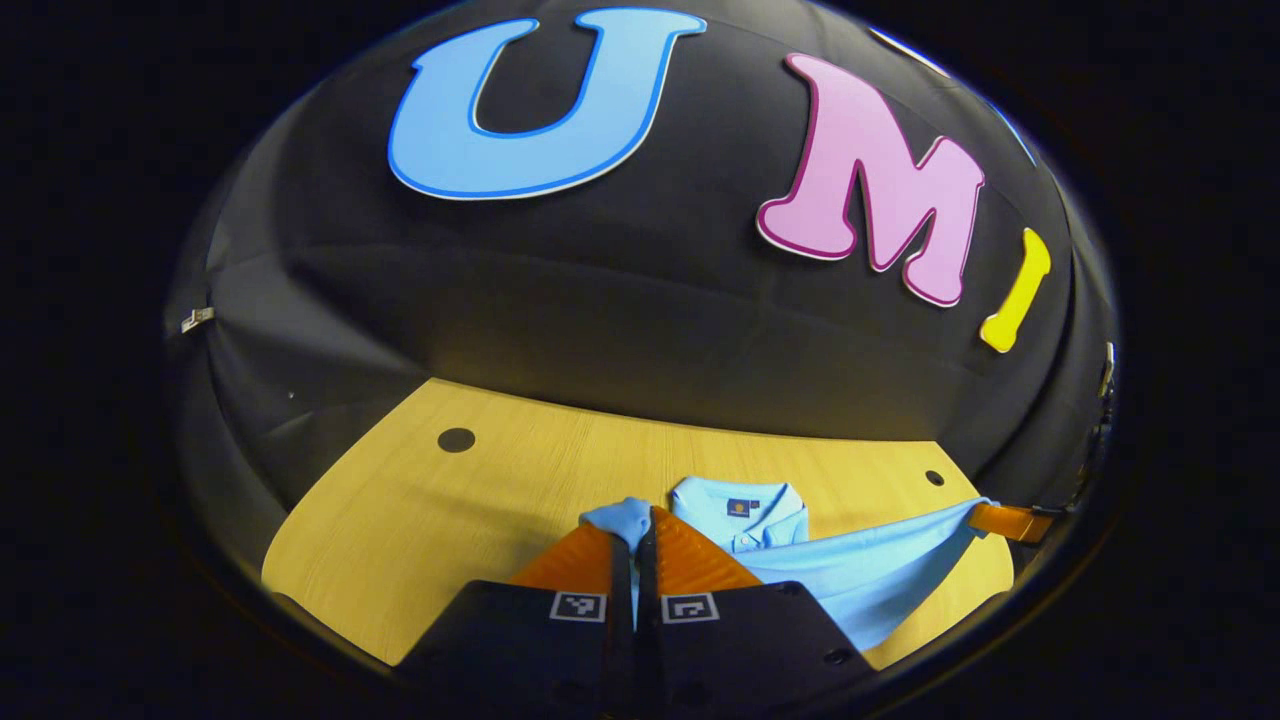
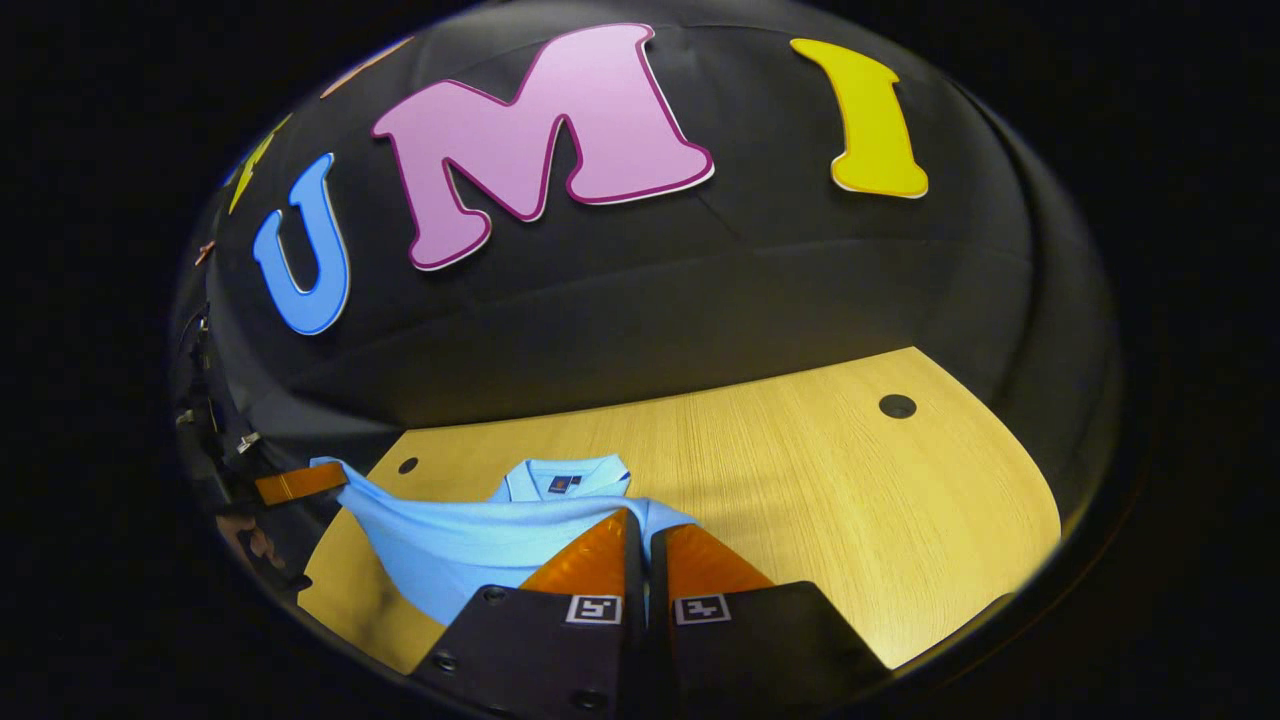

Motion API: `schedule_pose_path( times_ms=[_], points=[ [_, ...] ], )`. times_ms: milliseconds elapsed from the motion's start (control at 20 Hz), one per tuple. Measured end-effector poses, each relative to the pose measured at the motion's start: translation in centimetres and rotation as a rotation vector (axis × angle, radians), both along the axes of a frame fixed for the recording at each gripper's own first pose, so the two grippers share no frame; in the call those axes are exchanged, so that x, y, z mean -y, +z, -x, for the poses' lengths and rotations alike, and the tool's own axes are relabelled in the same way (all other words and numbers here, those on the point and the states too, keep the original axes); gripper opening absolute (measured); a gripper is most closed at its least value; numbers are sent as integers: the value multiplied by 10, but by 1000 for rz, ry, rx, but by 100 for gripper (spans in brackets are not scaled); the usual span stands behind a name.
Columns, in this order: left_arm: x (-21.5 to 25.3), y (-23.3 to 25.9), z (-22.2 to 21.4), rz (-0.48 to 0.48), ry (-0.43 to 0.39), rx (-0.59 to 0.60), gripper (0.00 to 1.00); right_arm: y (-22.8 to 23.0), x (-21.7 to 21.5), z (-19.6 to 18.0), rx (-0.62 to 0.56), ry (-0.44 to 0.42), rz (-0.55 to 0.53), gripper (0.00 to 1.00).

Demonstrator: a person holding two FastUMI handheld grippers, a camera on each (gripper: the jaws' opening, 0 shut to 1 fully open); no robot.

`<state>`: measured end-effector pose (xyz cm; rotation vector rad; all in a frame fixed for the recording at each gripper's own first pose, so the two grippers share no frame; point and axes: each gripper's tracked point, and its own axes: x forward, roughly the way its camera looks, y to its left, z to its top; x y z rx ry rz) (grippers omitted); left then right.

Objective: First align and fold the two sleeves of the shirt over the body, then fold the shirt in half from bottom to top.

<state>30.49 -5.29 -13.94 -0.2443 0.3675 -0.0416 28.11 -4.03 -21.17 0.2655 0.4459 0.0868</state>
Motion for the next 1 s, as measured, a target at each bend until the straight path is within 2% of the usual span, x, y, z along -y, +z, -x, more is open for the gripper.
schedule_pose_path(
  times_ms=[300, 500, 800, 1000],
  points=[
    [6, -12, -65, 0, 36, -3, 6, -22, 12, -68, -18, -28, 4, 5],
    [7, -40, -102, -12, 62, -42, 6, -54, 17, -101, -58, -44, 0, 5],
    [5, -94, -124, -44, 85, -145, 5, -103, 18, -129, -133, -42, 13, 5],
    [3, -114, -129, -40, 86, -182, 6, -129, 17, -137, -182, -52, 17, 5]
  ],
)
